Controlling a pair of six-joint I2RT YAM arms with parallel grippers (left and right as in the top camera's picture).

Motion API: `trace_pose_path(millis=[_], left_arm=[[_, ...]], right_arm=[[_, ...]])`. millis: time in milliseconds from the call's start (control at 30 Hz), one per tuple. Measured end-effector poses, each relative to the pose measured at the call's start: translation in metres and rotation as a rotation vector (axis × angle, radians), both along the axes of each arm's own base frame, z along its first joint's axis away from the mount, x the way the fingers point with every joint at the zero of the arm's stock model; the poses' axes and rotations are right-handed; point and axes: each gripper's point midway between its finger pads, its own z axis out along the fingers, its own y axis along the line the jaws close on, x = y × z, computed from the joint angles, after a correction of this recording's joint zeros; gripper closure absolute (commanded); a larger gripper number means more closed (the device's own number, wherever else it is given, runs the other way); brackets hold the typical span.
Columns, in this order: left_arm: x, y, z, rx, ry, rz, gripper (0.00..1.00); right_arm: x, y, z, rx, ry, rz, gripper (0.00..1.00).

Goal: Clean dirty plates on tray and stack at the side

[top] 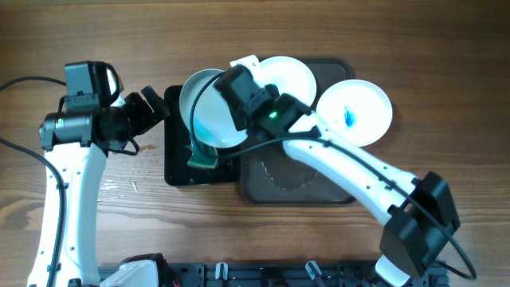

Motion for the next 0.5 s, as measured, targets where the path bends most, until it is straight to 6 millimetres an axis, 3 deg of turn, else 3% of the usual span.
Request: trace_pose_path(millis=[233,500], left_arm=[[0.000,0.000,0.000,0.000,-0.001,0.000,0.00],[0.000,0.000,0.000,0.000,0.000,0.000,0.00]], right_arm=[[-0.016,0.000,0.049,-0.219,-0.289,-0.059,0.96],[-0.044,0.014,0.084,-0.386,-0.487,-0.048,0.96]])
